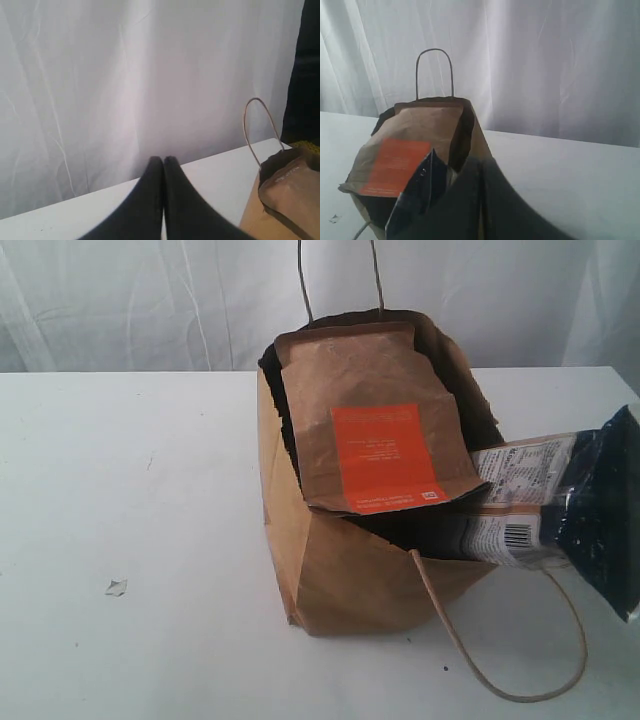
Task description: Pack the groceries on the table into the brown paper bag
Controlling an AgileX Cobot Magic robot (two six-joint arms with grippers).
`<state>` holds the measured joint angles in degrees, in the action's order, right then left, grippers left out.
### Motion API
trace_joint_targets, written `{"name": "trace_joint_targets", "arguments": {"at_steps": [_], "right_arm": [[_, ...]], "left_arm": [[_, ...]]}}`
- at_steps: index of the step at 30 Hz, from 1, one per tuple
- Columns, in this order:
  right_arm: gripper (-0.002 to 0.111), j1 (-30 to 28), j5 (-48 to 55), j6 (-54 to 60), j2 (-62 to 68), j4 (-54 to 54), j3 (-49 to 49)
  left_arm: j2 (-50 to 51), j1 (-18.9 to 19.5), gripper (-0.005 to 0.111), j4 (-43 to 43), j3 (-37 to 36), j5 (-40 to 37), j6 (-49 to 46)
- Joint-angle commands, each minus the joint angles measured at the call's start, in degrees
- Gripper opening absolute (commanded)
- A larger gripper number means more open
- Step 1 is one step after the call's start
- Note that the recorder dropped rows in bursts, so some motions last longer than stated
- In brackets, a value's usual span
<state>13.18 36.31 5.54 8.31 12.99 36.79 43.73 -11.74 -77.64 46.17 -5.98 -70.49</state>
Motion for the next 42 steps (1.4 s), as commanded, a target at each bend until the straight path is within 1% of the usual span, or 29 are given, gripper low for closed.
{"name": "trace_joint_targets", "arguments": {"at_steps": [1, 2, 3, 4, 5, 6, 7, 9, 13, 14, 15, 19, 33, 35, 37, 39, 40, 42], "right_arm": [[0.000, -0.34, -7.09, 1.69, -0.91, -2.92, -5.27], [0.000, -0.72, -10.64, 2.03, -1.53, -5.81, -7.89], [0.000, -1.94, -18.37, 1.91, -2.40, -7.76, -13.56], [0.000, -2.65, -23.04, 1.91, -2.70, -8.02, -16.45], [0.000, -3.59, -29.06, 1.91, -2.76, -9.40, -21.66], [0.000, -4.05, -30.34, 1.32, -2.79, -9.95, -24.10], [0.000, -4.67, -28.53, -2.25, -2.79, -10.37, -27.63], [0.000, -5.53, -26.50, -5.95, -2.79, -10.49, -31.37], [0.000, -5.77, -27.05, -5.95, -2.79, -11.52, -35.59], [0.000, -5.77, -29.00, -5.95, -2.79, -11.52, -36.79], [0.000, -5.77, -30.18, -5.95, -2.79, -11.52, -36.79], [0.000, -5.67, -25.72, -5.95, -2.88, -11.52, -36.79], [0.000, -5.67, -25.60, -5.95, -2.88, -11.27, -36.79], [0.000, -5.67, -25.60, -5.95, -2.88, -11.27, -36.79], [0.000, -5.67, -25.60, -5.95, -2.88, -11.27, -36.79], [0.000, -5.67, -25.60, -5.95, -2.88, -11.27, -36.79], [0.000, -5.67, -25.60, -5.95, -2.88, -11.27, -36.79], [0.000, -5.67, -25.60, -5.95, -2.88, -11.27, -36.79]], "left_arm": [[-0.42, 0.28, 0.000, -1.40, -0.33, 0.29, -0.14], [-0.42, 0.28, 0.000, -1.40, -0.33, 0.29, -0.14], [-0.42, 0.28, 0.000, -1.40, -0.33, 0.29, -0.14], [-0.42, 0.28, 0.000, -1.40, -0.33, 0.29, -0.14], [-0.42, 0.28, 0.000, -1.40, -0.33, 0.29, -0.14], [-0.42, 0.28, 0.000, -1.40, -0.33, 0.29, -0.14], [-0.42, 0.28, 0.000, -1.40, -0.33, 0.29, -0.14], [-0.42, 0.28, 0.000, -1.40, -0.33, 0.40, -0.14], [-0.42, 0.28, 0.000, -1.40, -0.33, 0.40, -0.14], [-0.42, 0.28, 0.000, -1.40, -0.33, 0.40, -0.14], [-0.42, 0.28, 0.000, -1.40, -0.33, 0.40, -0.14], [-0.42, 0.28, 0.000, -1.40, -0.33, 0.40, -0.14], [-0.42, 0.28, 0.000, -1.40, -0.33, 0.40, -0.14], [-0.42, 0.28, 0.000, -0.78, -0.33, 1.82, -0.25], [-0.42, 0.28, 0.000, 1.38, -0.87, 5.67, -0.39], [-0.42, 0.16, 0.000, 3.94, -1.39, 6.89, 0.93], [-1.06, 0.16, 0.000, 9.07, -1.54, 5.98, 4.47], [-2.49, 0.16, 0.000, 27.23, -2.24, 3.60, 18.84]]}}
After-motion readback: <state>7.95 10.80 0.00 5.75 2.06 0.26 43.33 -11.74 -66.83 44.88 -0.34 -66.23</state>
